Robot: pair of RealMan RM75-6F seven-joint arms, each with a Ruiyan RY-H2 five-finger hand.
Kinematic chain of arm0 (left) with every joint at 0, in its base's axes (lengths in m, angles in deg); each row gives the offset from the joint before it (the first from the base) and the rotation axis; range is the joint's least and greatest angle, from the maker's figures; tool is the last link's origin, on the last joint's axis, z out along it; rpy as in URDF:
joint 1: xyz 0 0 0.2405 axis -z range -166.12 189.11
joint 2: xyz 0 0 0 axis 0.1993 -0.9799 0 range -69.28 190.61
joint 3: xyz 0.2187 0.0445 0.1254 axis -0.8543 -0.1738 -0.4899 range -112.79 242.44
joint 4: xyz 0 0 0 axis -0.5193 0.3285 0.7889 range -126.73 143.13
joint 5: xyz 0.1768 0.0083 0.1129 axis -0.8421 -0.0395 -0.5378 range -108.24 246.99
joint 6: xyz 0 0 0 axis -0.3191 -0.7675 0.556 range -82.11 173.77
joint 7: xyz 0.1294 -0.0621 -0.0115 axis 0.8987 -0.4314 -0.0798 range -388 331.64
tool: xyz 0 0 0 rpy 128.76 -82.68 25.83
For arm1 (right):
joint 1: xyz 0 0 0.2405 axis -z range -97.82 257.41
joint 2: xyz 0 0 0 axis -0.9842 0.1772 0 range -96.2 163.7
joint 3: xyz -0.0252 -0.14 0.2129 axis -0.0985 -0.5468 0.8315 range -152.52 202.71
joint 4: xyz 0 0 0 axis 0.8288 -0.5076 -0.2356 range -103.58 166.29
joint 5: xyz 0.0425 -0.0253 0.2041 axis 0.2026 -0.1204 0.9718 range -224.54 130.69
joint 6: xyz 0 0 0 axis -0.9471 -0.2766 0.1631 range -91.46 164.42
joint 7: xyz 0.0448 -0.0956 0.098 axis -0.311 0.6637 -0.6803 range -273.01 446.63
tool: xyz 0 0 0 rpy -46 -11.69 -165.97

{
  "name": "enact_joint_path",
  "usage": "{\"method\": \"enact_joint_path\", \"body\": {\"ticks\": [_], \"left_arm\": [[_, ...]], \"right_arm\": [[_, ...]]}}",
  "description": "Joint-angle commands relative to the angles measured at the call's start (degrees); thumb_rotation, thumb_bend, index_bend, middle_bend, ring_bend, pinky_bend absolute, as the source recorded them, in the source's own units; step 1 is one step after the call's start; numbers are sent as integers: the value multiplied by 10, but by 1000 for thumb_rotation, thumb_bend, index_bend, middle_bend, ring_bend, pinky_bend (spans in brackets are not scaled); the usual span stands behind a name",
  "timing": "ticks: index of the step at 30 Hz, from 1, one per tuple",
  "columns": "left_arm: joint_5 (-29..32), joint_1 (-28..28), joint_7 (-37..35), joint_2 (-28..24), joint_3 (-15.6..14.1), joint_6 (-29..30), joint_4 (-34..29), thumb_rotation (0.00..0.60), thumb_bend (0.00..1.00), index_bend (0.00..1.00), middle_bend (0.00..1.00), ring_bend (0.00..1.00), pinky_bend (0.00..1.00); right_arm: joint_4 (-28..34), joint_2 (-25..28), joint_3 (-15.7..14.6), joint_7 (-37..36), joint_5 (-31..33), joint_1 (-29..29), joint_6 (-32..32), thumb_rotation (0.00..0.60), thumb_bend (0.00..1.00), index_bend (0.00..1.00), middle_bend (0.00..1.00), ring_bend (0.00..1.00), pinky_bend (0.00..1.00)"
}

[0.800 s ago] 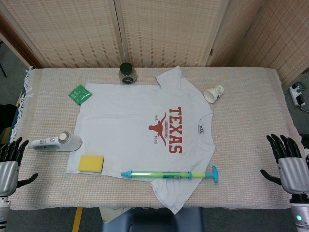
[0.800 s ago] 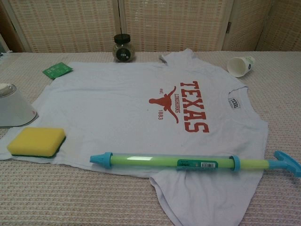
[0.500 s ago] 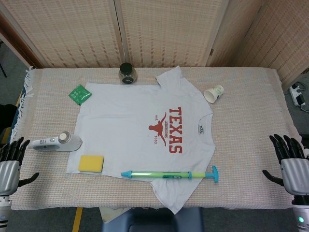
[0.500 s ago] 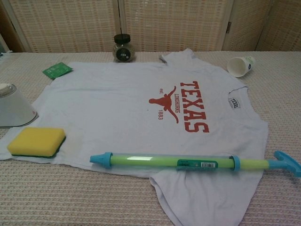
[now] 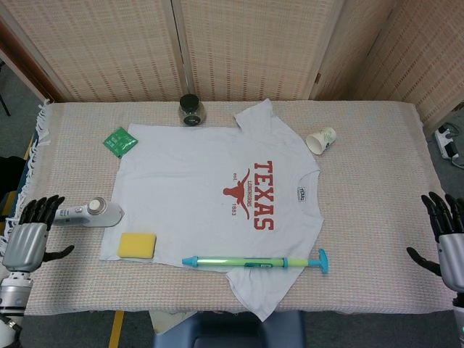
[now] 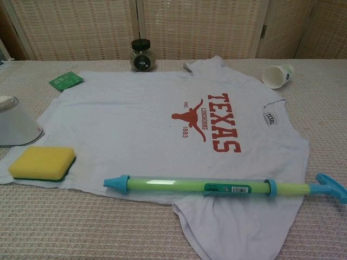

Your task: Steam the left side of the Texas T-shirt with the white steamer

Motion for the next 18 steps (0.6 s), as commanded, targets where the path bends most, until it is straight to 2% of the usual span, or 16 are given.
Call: {"method": "enact_joint_path", "body": {"ticks": [1,5,10,18], "left_arm": [[33,24,22,10,12,-33,2,600,119,132,121,74,86],[71,42,33,26,22,-63,2,600,118,171,131,78,78],[106,72,83,63,29,-92,48,600,125,179,147,90,77],[168,100,106,93,42,-133,104,600,228,241,204,136,106]], "right_arm": [[3,4,1,1,-1,1,2,593,49,0,67,2,59],[5,5,1,-4,-1,0,-2,594,48,0,67,1,60],[1,4,0,-10,-1,-1,-7,594,48,0,67,2,60],[-2,4,0,-17,1,0,-8,591,49,0,67,0,59]]}}
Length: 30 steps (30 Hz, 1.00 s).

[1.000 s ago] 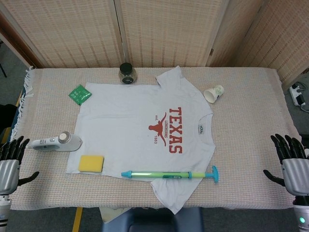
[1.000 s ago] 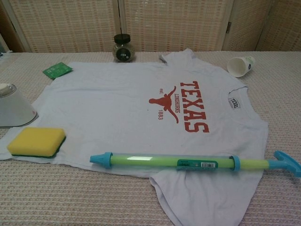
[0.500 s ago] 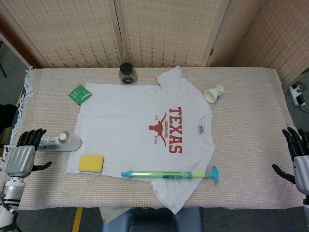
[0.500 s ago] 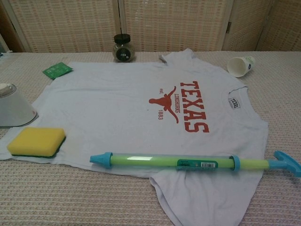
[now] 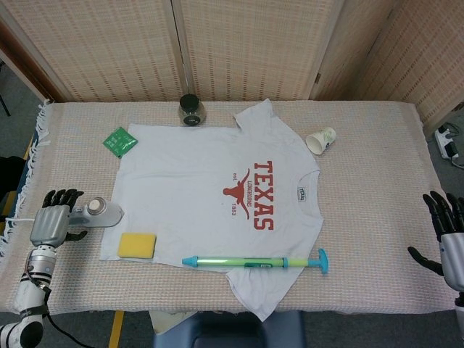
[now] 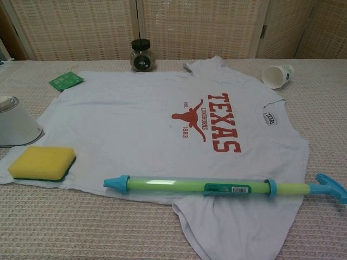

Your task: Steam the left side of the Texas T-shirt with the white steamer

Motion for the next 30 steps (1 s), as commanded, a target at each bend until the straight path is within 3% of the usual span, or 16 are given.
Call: {"method": "enact_joint_path", "body": {"ticks": [1,21,30], "left_arm": [[18,11,1,13,7,-13,21,600,240,248,213,142,110],[37,41,-26,92,7,-44,176,600,368,332,332,229,166],[11,58,-92,150,8,-63,292,600,436,550,550,398,289]], "right_arm": [[-1,0,0,0,2,0,-2,593,48,0,67,0,59],[8,1,0,3,4,2,-3,594,48,0,67,0,60],[14,0,-2,8,7,6,-2,595,48,0,67,0,59]]}}
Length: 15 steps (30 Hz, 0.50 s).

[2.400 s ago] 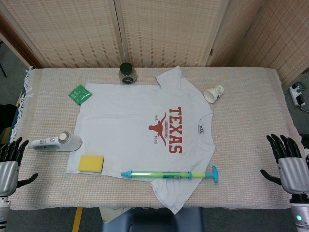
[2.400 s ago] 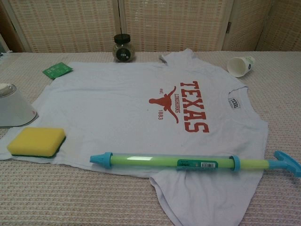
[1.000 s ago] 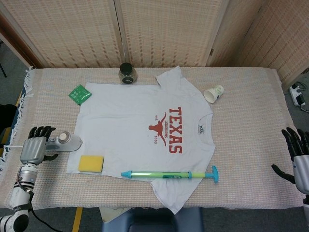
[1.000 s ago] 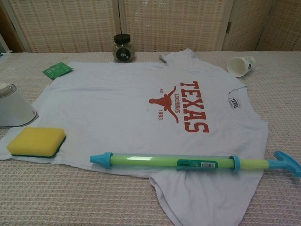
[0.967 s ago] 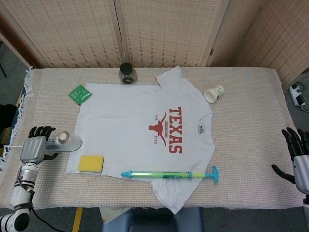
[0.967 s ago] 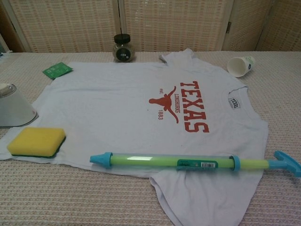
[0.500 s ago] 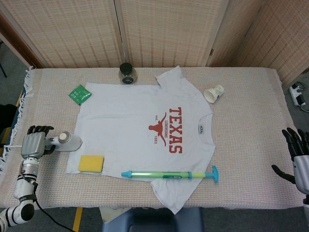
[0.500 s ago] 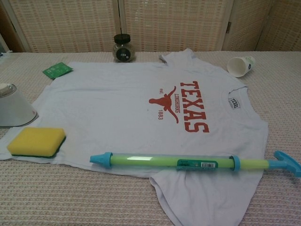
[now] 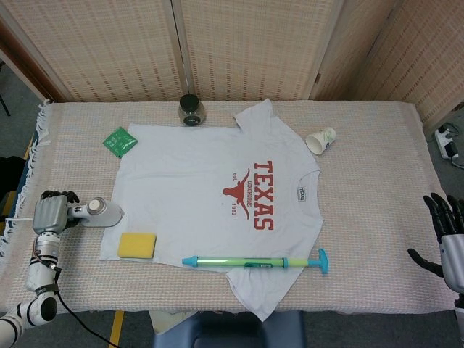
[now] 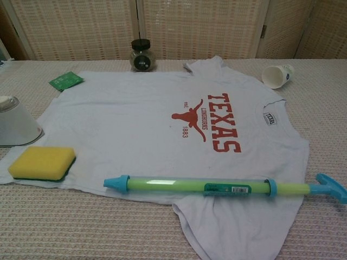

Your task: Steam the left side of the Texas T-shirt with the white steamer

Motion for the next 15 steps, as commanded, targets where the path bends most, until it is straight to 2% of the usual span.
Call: {"method": "enact_joint_path", "body": {"ticks": [1,4,7,11,15], "left_arm": [[-19,12,-42,30,-1,-14,55,600,445,586,601,445,333],[-39,17,-72,44,-7,-20,89,600,451,659,716,575,447],[-66,22,-113,54,-18,-28,120,600,440,728,837,691,603],[-96,27,-183,69,-25,-26,154,600,445,810,930,770,671],[-127,32,-263,81,-28,-4,179,600,497,824,997,862,716]], "right_arm": [[1,0,0,1,2,1,0,595,48,0,67,0,60],[3,0,0,3,5,2,0,594,48,0,67,0,60],[5,0,0,5,7,1,-3,595,50,0,67,0,60],[9,-1,-1,7,7,-4,-16,595,48,0,67,0,60],[14,-5,-9,14,0,-16,-42,594,48,0,67,0,60]]}}
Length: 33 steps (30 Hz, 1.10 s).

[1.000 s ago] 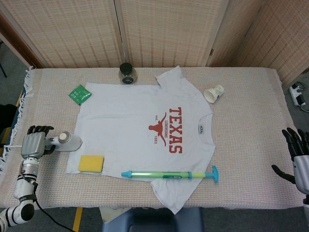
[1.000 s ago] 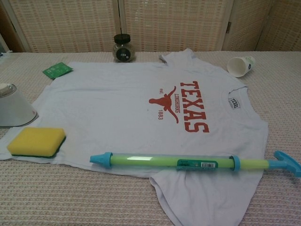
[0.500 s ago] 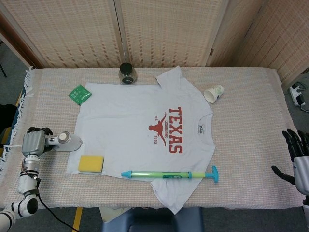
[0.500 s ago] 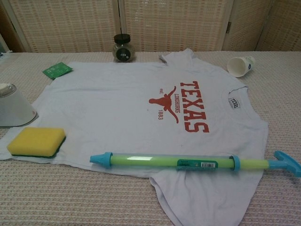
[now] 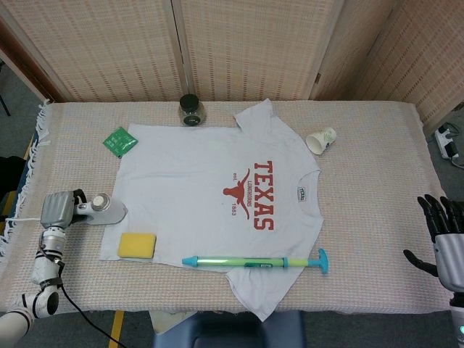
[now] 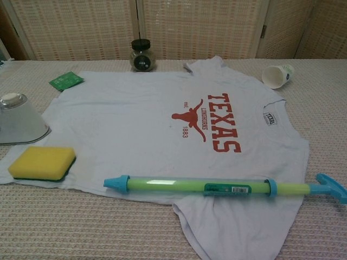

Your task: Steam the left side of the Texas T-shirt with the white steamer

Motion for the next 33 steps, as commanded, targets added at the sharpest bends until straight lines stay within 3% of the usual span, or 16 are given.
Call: {"method": "enact_joint_path", "body": {"ticks": [1,7,13,17,20,22,24,25,28,33], "left_arm": [[-41,8,-83,17,-7,23,34,600,509,824,1000,881,727],[-72,20,-181,22,1,72,44,600,564,840,1000,937,773],[-101,40,-199,14,3,116,20,600,575,842,1000,941,778],[-120,56,-184,3,4,136,-29,600,572,842,1000,939,777],[-133,73,-154,-6,4,140,-71,600,570,842,1000,939,777],[-137,84,-134,-11,6,134,-98,600,569,842,1000,939,777],[-137,99,-111,-15,10,121,-127,600,569,842,1000,939,777],[-136,106,-100,-17,12,113,-138,600,569,842,1000,939,778],[-124,133,-59,-13,22,78,-163,600,570,843,1000,939,777],[-90,171,-8,16,42,24,-150,600,569,843,1000,939,777]], "right_arm": [[6,-4,-7,6,-6,-11,-22,594,48,0,67,0,60],[17,-8,-25,-3,-35,-44,-82,593,48,0,67,0,65],[25,-8,-50,-55,-82,-106,-183,600,104,0,85,11,90],[27,-20,-57,-81,-97,-160,-266,598,328,0,84,9,90],[21,-38,-57,-103,-105,-202,-320,589,589,0,81,1,90],[16,-49,-55,-120,-107,-226,-349,505,762,0,69,0,90],[8,-61,-53,-137,-105,-254,-382,385,926,0,49,0,78],[4,-67,-52,-142,-104,-265,-396,361,965,0,41,0,69],[-13,-89,-48,-163,-97,-301,-436,292,1000,0,27,0,43],[-49,-121,-43,-170,-90,-337,-467,265,1000,0,27,0,7]]}}
